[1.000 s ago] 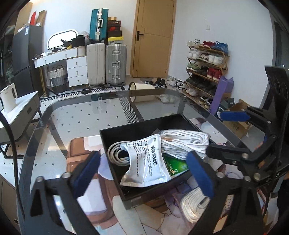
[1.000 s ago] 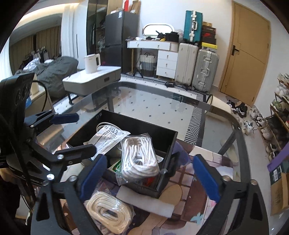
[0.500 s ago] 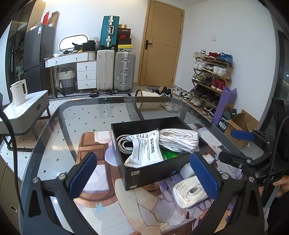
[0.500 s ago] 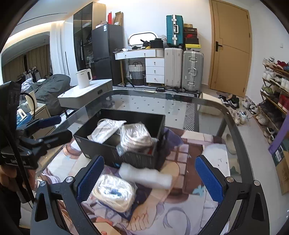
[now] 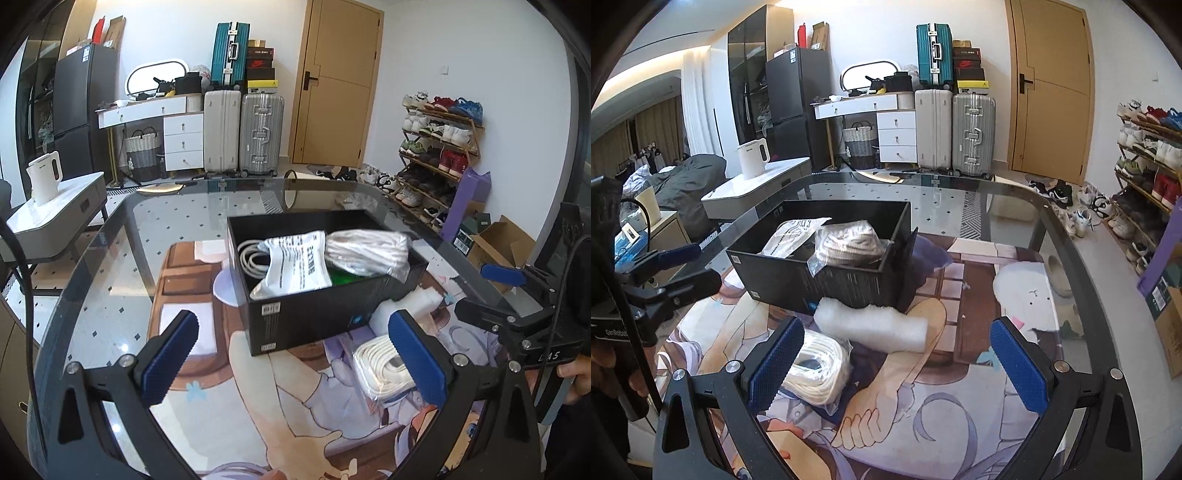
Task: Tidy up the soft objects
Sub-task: 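Move both open tools back toward the white foam block and second rope bag, then grasp the white foam block with the right tool while the left tool grasps the second bagged rope coil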
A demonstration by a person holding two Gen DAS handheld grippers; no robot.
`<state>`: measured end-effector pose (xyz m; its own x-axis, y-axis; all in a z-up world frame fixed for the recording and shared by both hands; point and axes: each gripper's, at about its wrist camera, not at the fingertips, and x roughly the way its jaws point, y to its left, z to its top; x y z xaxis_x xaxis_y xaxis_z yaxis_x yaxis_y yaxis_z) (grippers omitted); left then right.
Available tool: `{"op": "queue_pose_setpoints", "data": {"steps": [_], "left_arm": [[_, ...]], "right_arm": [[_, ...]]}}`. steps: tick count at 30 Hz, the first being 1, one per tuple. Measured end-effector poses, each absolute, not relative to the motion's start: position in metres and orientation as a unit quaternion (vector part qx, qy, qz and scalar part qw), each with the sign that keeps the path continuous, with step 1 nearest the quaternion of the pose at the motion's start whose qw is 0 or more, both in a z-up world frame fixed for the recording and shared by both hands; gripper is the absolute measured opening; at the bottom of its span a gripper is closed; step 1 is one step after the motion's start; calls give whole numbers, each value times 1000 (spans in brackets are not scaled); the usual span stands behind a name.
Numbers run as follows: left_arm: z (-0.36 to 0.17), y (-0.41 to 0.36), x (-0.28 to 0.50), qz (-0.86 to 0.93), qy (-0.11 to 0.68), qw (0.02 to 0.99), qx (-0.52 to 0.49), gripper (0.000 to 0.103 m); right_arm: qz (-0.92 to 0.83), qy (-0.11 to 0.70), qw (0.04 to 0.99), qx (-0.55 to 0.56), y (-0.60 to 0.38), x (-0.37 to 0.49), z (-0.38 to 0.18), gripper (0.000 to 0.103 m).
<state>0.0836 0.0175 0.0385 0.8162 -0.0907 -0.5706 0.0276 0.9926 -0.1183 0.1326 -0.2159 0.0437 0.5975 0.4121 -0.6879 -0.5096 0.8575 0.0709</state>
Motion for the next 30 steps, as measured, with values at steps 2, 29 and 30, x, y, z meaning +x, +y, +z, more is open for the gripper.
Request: {"op": "queue_pose_setpoints", "data": {"steps": [2, 29, 30], "left_arm": [[34, 18, 83, -26, 304, 951, -55, 103], [12, 24, 81, -25, 329, 941, -67, 103], [12, 25, 81, -24, 329, 941, -69, 103]], "right_arm": [[259, 372, 888, -71, -215, 133, 40, 102], [258, 446, 854, -77, -172, 166, 2, 102], [256, 449, 853, -76, -170, 168, 0, 102]]}}
